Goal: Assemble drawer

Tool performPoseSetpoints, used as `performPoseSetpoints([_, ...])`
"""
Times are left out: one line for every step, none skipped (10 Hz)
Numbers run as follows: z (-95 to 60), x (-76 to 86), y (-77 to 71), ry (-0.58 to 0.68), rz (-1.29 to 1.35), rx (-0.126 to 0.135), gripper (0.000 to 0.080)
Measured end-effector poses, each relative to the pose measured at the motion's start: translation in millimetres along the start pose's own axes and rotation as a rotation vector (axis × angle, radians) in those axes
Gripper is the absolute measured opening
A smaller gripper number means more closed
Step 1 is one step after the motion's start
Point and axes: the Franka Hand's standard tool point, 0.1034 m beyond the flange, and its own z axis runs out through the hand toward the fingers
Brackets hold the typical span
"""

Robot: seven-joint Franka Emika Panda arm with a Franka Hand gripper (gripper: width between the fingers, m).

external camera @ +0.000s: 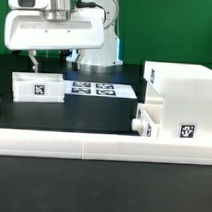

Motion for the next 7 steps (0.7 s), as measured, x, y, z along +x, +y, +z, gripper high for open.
performPoseSetpoints([0.8,0.2,-1.1,0.0,0.013,0.0,0.065])
performPoseSetpoints([5.6,-1.4,-4.2,0.003,0.025,-0.002,0.065])
performPoseSetpoints([14.3,-8.2,-5.0,0.004,0.034,-0.002,0.0649])
performPoseSetpoints([22.1,-14.0,-6.0,-0.003,0.041,0.004,0.0649])
performPoseSetpoints([29.8,-18.7,-7.9,-0.012,0.048,0.013,0.0649])
performPoseSetpoints([36.6,-21.0,-10.2,-0.011,0.05,0.015,0.065])
performPoseSetpoints([42.7,-25.0,-12.5,-0.006,0.049,0.013,0.065])
